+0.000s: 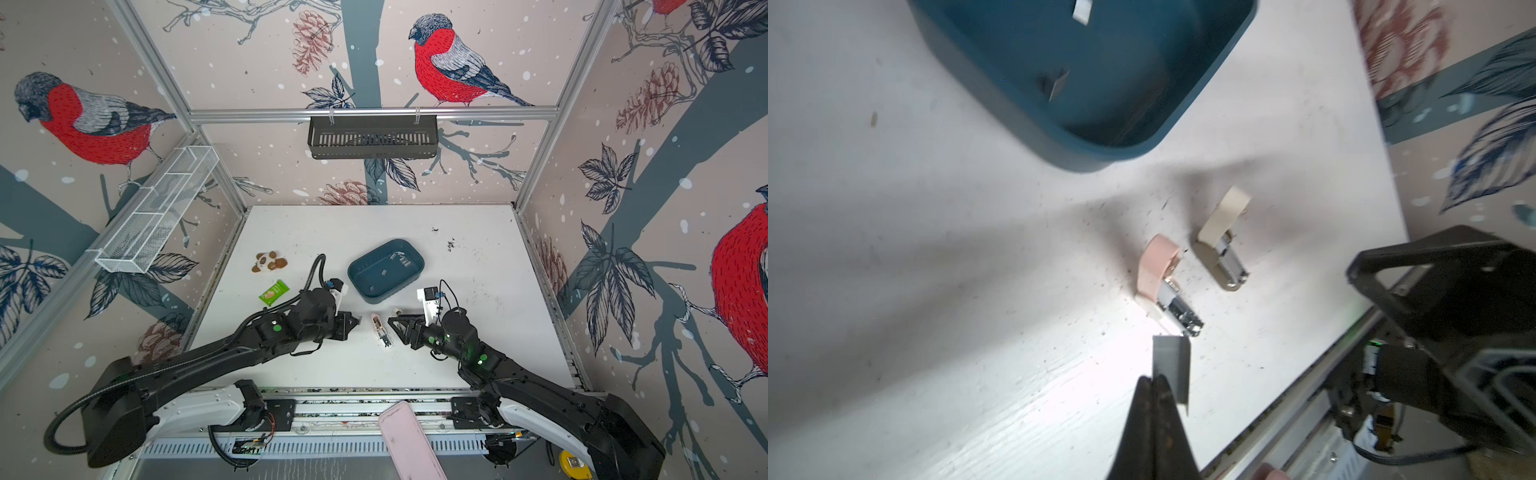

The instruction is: Load the staples into the stapler

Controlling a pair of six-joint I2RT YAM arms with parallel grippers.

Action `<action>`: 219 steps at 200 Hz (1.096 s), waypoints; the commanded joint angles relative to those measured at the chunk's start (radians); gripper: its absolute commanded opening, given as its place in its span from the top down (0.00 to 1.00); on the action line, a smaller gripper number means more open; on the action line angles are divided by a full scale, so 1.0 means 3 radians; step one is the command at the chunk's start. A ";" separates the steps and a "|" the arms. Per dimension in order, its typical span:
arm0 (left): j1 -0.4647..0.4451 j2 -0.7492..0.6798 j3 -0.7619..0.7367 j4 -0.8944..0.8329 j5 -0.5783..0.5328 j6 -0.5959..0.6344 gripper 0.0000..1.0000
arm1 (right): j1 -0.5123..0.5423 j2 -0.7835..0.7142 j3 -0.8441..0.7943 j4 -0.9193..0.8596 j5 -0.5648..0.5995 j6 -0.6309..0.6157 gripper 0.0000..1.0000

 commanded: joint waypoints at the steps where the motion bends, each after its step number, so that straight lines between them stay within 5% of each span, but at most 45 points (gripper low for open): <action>1: 0.0182 -0.0240 -0.0015 0.0401 0.0530 0.0201 1.00 | -0.0038 0.0143 0.0095 0.0672 -0.0424 0.0212 0.44; 88: 0.0615 -0.0333 -0.0080 0.1995 0.1894 -0.0381 1.00 | -0.0122 0.0400 0.0449 0.1564 -0.0715 0.0709 0.34; 219: 0.0613 -0.0078 -0.0103 0.3027 0.2257 -0.0937 1.00 | -0.0149 0.0621 0.0739 0.1846 -0.0848 0.0825 0.51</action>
